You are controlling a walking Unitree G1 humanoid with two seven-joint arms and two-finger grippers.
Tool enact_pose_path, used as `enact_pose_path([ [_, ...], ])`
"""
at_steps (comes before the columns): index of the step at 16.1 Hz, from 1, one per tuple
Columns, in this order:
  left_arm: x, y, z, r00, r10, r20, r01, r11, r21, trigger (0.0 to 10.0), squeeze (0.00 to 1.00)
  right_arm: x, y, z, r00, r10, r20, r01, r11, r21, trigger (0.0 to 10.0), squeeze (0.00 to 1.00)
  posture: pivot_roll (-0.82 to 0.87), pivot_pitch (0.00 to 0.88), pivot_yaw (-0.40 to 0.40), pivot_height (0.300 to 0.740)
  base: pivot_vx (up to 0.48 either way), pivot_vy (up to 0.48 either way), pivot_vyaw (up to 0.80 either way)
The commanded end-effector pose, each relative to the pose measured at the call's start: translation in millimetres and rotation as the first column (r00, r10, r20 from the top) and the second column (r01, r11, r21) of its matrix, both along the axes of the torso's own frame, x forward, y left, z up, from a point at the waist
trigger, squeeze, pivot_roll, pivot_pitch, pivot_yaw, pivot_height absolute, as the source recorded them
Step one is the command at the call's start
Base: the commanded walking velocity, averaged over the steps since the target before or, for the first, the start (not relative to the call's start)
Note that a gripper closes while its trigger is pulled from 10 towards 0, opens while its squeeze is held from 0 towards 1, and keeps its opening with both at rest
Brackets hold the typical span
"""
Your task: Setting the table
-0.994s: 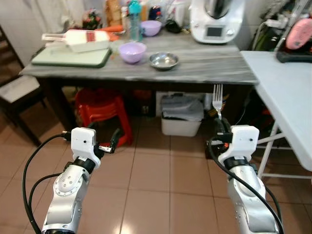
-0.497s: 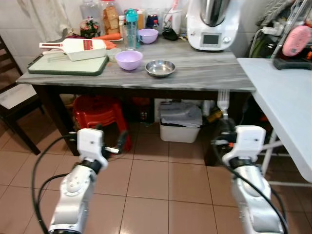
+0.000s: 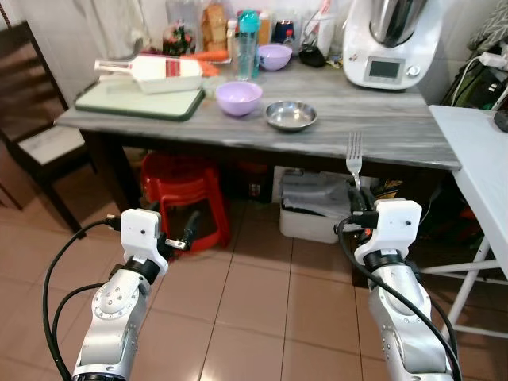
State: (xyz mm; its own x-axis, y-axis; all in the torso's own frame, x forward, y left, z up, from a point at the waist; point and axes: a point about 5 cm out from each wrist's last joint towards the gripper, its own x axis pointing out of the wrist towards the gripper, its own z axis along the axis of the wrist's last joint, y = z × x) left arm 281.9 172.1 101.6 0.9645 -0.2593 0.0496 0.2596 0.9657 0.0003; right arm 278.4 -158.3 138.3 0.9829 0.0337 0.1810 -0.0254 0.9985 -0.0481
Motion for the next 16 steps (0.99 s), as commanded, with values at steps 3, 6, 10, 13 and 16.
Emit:
enact_pose_path([
  [3, 1.7, -9.3, 2.2, 0.999, -0.04, 0.007, 0.04, 0.999, -0.004, 10.0, 0.0, -0.9, -8.5, -1.1, 1.0, -0.031, -0.004, 0.031, 1.0, -0.001, 10.0, 0.0, 0.04, 0.0, 0.004, 0.74, 0.317, 0.0, 0.0],
  [6, 1.7, -9.9, 2.2, 0.999, -0.044, 0.007, 0.044, 0.999, -0.005, 10.0, 0.0, -0.5, -9.1, -1.4, 0.999, -0.034, -0.004, 0.034, 0.999, 0.003, 10.0, 0.0, 0.04, 0.0, 0.004, 0.74, 0.316, 0.0, 0.0],
  [10, 1.9, -11.3, 2.4, 0.999, -0.049, 0.009, 0.049, 0.999, -0.006, 10.0, 0.0, 1.1, -9.8, -1.2, 0.999, -0.033, -0.002, 0.033, 0.999, 0.007, 10.0, 0.0, 0.05, 0.0, 0.001, 0.74, 0.318, 0.0, 0.0],
  [13, 2.9, -12.1, 2.3, 0.999, -0.052, 0.008, 0.052, 0.999, -0.005, 10.0, 0.0, 2.0, -9.5, -1.5, 0.999, -0.032, -0.002, 0.033, 0.999, 0.009, 10.0, 0.0, 0.05, 0.0, 0.002, 0.74, 0.321, 0.0, 0.0],
  [16, 3.4, -13.7, 2.5, 0.998, -0.056, 0.01, 0.056, 0.998, -0.006, 10.0, 0.0, 1.8, -9.9, -1.1, 0.999, -0.033, 0.0, 0.033, 0.999, 0.013, 10.0, 0.0, 0.04, 0.0, 0.003, 0.74, 0.32, 0.0, 0.0],
])
